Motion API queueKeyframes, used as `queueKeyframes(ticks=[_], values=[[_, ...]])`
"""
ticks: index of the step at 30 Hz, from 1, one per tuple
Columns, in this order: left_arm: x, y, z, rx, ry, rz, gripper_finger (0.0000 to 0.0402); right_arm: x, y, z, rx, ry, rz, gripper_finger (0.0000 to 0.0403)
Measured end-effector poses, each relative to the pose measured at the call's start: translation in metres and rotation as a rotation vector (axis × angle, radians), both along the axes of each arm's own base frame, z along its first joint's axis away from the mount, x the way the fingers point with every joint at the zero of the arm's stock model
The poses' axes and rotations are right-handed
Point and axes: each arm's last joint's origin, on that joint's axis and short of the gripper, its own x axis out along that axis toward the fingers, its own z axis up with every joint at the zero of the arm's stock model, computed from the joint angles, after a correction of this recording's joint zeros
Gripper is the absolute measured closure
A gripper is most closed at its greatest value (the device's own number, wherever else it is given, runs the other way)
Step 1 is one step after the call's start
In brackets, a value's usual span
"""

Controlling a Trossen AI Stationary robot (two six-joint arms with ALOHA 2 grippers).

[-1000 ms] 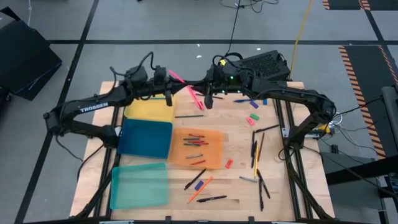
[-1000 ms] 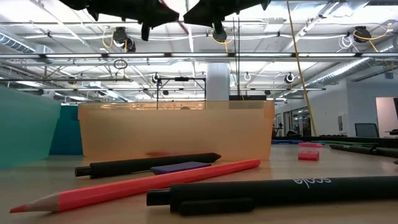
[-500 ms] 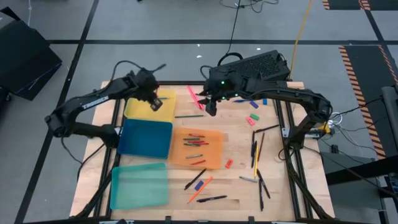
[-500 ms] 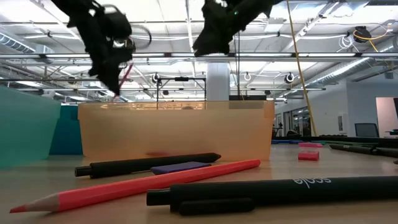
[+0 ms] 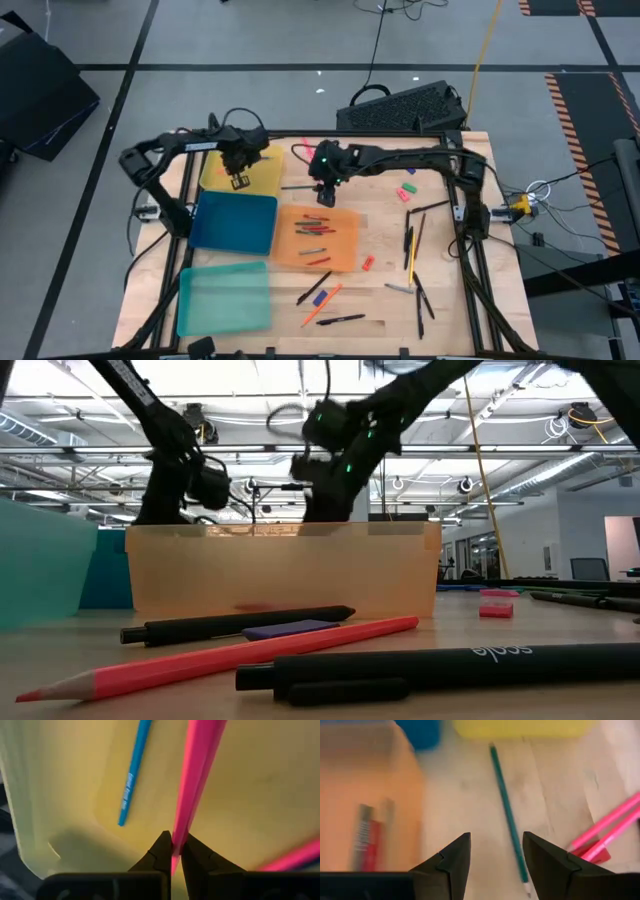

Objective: Sort crayons/erasers/pens/pencils in bins
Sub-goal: Put the pink pencil into yellow bin, then adjust the orange bin

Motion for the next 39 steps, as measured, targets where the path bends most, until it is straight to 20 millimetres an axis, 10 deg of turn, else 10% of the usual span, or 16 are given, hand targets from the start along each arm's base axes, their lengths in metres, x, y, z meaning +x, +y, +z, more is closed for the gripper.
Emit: queueKeyframes(ticks=[6,15,27,39], values=[[0.006,0.006,-0.015,0.007,0.033,-0.059,0.0364,0.01,-0.005,-0.043,-0.046,0.072,0.014,0.0232],[0.011,0.001,0.001,0.098,0.011,-0.1,0.0276,0.012,-0.008,-0.057,-0.07,0.09,-0.028,0.0232],[0.001,-0.018,0.062,0.279,-0.185,-0.075,0.0225,0.005,-0.01,-0.036,0.034,0.055,-0.05,0.0232],[-0.003,-0.022,0.073,0.293,-0.307,0.031,0.0224,-0.021,-0.028,-0.025,0.421,0.097,-0.012,0.0232]])
